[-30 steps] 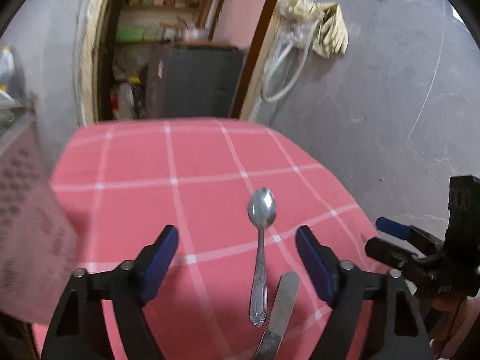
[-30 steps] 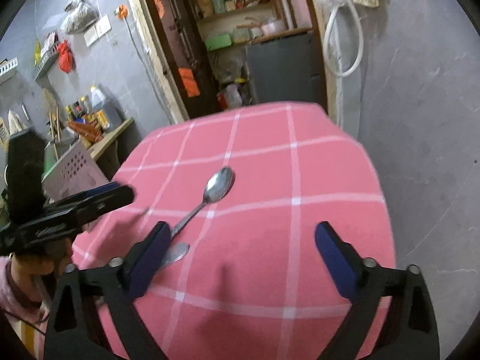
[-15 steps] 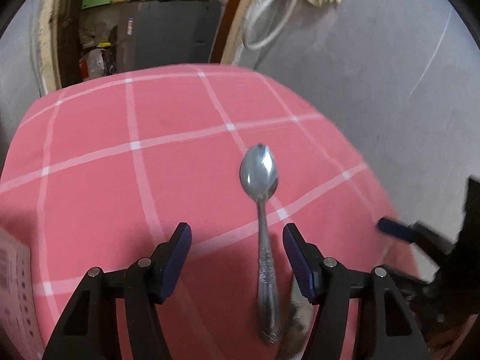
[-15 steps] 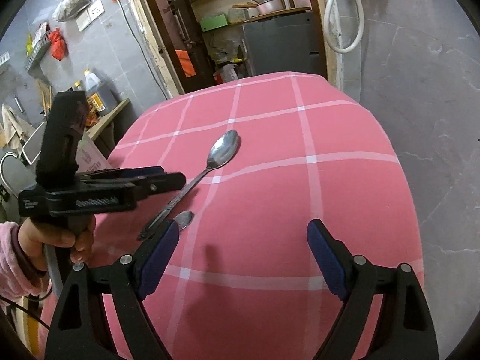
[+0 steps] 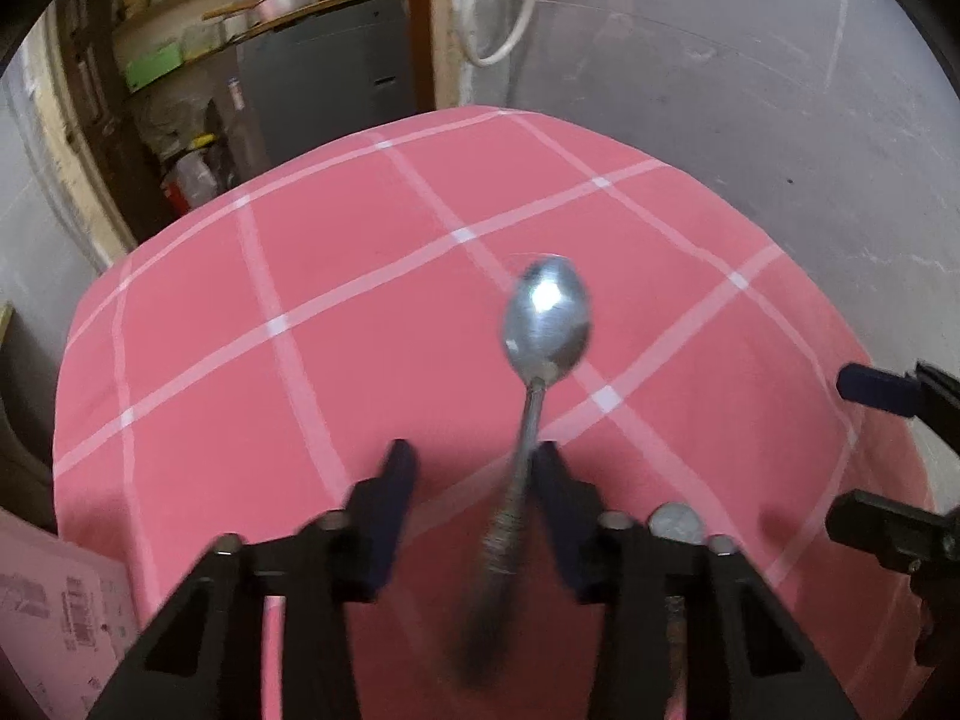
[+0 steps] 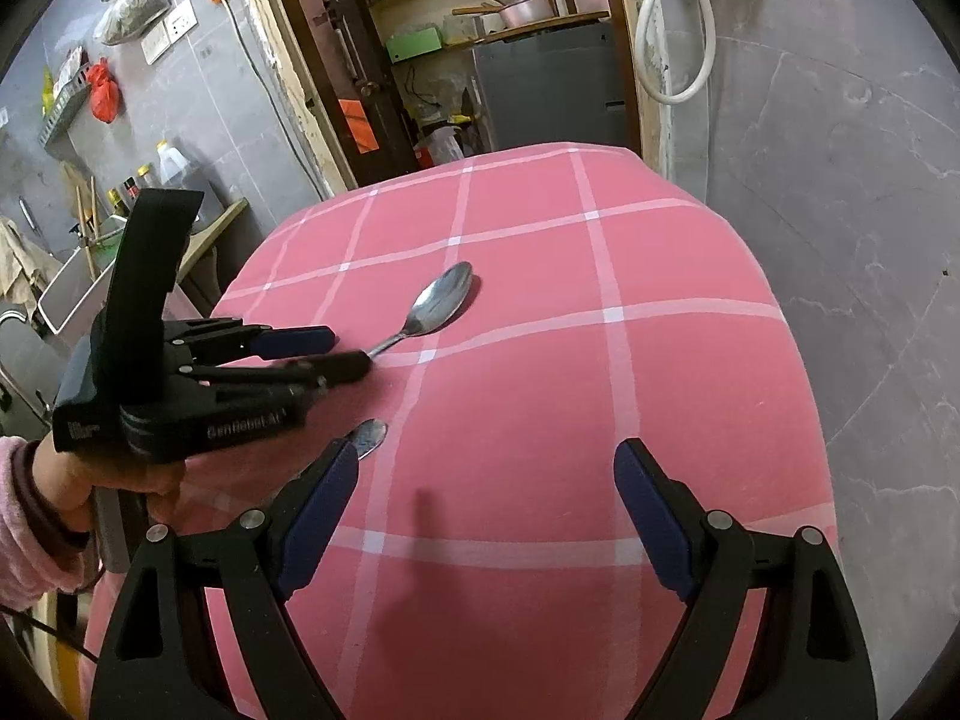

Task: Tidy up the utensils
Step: 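Move both tools down over the silver spoon and silver knife on the cloth, then grasp the silver spoon handle with the left tool while the right tool grasps the knife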

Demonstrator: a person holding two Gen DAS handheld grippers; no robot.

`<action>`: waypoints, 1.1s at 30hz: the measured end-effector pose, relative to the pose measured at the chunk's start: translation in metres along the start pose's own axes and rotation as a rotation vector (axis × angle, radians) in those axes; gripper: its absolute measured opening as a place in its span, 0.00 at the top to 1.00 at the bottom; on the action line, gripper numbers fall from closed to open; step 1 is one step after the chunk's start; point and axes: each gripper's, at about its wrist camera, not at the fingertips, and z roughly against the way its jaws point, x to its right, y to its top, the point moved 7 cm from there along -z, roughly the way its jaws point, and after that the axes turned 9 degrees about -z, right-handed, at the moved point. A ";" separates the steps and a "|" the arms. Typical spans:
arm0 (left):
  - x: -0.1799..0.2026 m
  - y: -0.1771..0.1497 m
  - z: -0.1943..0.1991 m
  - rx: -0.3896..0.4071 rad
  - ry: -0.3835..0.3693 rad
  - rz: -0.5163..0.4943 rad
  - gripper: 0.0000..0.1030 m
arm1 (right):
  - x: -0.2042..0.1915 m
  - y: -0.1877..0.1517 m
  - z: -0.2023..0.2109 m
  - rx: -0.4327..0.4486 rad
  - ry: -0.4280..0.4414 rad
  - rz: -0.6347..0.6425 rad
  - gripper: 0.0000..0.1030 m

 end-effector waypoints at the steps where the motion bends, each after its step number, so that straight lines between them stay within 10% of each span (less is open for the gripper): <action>1: -0.004 -0.002 0.002 -0.006 0.004 0.013 0.81 | -0.002 -0.001 0.000 -0.004 -0.004 0.002 0.19; 33: -0.035 -0.124 0.066 -0.033 -0.151 0.375 0.89 | -0.077 -0.062 -0.020 -0.212 -0.187 0.092 0.17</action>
